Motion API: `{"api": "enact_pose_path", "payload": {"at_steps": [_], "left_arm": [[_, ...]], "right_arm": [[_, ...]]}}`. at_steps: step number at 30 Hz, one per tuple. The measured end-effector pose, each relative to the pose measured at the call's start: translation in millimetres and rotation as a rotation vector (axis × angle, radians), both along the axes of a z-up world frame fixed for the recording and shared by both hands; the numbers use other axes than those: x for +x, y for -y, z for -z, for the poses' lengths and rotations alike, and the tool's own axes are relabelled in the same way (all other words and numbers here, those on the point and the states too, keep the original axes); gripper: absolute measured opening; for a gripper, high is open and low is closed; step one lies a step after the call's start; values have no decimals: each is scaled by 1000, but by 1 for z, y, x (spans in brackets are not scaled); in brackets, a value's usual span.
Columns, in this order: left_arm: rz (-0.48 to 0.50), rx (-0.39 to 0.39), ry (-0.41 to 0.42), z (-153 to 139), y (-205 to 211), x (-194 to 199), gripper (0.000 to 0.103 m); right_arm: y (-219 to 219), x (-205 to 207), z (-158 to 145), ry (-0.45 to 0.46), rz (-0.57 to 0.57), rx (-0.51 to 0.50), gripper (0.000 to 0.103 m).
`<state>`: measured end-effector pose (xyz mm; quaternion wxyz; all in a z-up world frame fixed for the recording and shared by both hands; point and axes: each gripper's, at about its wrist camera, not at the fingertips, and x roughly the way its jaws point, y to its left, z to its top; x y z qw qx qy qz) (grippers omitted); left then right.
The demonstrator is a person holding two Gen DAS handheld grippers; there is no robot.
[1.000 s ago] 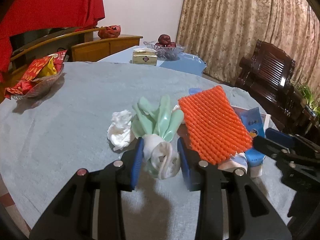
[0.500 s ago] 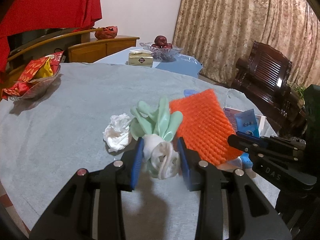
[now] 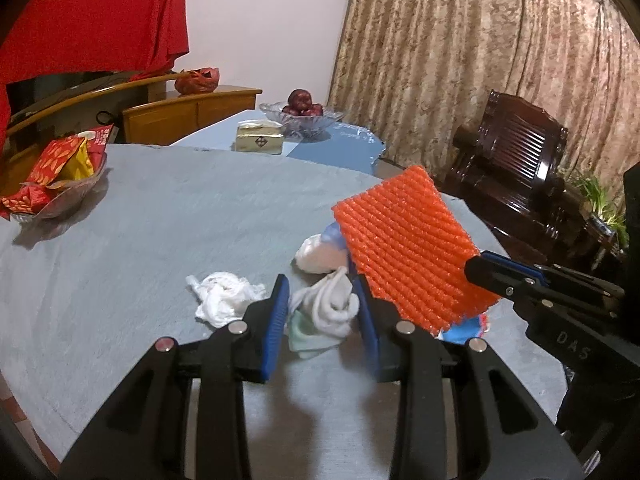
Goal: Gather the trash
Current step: 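Grasp white tissue with left gripper while right gripper grasps orange foam net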
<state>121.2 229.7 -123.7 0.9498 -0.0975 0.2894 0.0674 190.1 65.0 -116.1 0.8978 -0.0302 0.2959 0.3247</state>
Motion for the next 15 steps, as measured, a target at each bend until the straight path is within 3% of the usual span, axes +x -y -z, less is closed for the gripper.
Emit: {"api": "enact_pose_path", "payload": {"at_steps": [8,15], "left_arm": [[21,-29,7,-4,13,-6,31],[50,-8,28,-20,30,-12,31]], "right_arm": [[21,-9,-8,7,27,8,13],[41,-20,-16,20,43,14,13]]}}
